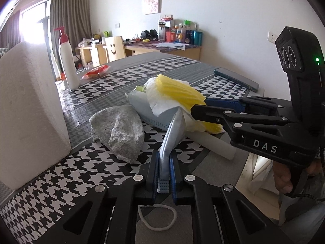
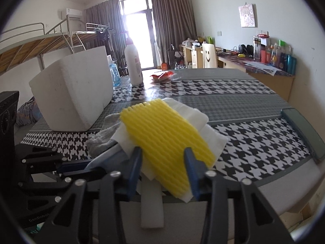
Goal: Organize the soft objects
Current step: 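Close the left tool on the blue mask while the right tool grips the yellow foam net, then lift both held items and carry them over the white foam box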
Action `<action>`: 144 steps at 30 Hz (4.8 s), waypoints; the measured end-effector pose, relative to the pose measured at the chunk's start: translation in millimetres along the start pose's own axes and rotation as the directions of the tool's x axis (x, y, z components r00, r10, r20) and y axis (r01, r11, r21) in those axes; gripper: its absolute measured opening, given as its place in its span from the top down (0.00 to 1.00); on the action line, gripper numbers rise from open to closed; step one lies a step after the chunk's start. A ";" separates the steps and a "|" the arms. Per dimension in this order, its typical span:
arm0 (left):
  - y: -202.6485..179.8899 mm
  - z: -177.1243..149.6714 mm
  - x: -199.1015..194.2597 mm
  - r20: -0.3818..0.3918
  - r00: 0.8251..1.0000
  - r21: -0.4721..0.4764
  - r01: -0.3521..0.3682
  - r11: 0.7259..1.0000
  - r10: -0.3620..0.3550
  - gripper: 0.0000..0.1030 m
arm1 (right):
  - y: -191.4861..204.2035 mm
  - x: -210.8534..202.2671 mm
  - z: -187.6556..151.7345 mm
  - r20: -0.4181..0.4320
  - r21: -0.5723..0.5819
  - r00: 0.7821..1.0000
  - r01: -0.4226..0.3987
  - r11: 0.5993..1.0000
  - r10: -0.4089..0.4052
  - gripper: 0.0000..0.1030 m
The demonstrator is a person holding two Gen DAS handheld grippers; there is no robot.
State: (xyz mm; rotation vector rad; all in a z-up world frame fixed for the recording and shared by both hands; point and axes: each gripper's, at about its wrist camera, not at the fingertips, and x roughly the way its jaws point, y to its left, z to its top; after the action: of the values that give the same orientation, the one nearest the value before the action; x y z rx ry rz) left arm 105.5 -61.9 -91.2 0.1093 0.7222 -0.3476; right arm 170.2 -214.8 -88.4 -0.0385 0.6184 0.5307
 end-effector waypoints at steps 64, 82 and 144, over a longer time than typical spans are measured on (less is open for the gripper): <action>35.3 106.9 -109.1 0.326 0.928 -0.133 -0.141 0.981 0.178 0.94 | -8.8 -44.3 91.4 0.211 -0.041 0.973 -0.087 0.995 0.093 0.86; 54.2 120.9 -139.7 0.411 0.876 -0.196 -0.186 0.963 0.253 0.94 | 19.1 -65.3 109.4 0.276 -0.075 0.958 -0.051 0.996 0.070 0.86; 138.3 119.8 -147.8 0.271 0.819 -0.362 -0.400 0.842 0.505 0.94 | 106.0 -33.1 175.4 0.229 -0.262 0.928 -0.232 0.937 0.294 0.86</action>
State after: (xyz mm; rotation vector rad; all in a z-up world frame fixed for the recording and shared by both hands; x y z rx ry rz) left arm 126.0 82.1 93.6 -0.0609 0.3559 0.2073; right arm 191.3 -105.1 86.5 -0.1032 0.2968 0.8546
